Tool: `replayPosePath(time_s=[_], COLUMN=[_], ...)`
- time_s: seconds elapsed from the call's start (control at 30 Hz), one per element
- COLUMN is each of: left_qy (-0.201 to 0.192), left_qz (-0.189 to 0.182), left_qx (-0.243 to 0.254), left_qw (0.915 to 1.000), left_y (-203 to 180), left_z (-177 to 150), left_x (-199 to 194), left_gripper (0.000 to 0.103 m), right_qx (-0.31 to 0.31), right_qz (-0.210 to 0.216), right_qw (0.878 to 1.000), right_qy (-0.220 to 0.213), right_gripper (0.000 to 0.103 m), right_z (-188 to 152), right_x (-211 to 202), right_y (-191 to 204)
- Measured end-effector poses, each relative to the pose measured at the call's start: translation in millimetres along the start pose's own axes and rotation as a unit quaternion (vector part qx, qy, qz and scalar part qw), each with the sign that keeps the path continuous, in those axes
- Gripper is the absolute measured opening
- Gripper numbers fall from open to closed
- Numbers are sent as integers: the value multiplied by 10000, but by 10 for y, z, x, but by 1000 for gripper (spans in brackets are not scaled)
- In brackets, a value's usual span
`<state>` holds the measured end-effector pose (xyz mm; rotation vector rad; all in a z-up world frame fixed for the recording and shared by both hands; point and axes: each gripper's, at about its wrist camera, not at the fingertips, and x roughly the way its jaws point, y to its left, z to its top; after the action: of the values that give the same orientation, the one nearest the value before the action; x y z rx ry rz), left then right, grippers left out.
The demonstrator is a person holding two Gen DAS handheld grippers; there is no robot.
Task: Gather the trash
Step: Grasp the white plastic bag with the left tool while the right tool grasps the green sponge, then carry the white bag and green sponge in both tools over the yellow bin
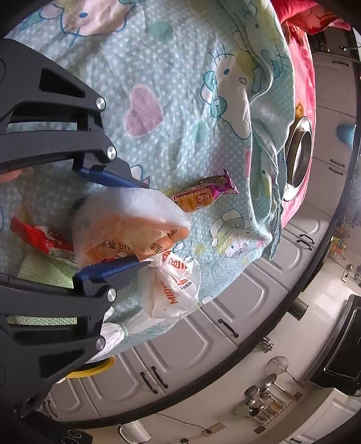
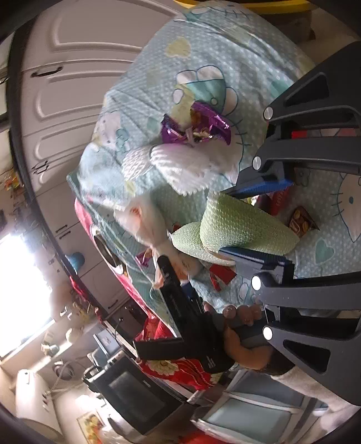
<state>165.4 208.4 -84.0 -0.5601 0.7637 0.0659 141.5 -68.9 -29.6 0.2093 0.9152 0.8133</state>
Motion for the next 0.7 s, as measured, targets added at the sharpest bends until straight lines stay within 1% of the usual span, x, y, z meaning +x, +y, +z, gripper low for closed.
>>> replayPosePath(time_s=[0.1, 0.2, 0.7], left_qy=[-24, -87, -743], left_qz=[15, -6, -14], left_qx=[-2, 29, 299], left_qw=[10000, 10000, 9968], left_y=[8, -7, -249], left_z=[-38, -75, -57], left_x=[-58, -148, -719], left_gripper=[28, 26, 24], right_qx=[-94, -157, -319], right_qz=[26, 30, -22], right_qw=[9999, 9998, 9981], right_qy=[-50, -131, -518], right_gripper=[32, 32, 31], right_z=[4, -2, 62], right_x=[-45, -104, -458], right_y=[55, 107, 77])
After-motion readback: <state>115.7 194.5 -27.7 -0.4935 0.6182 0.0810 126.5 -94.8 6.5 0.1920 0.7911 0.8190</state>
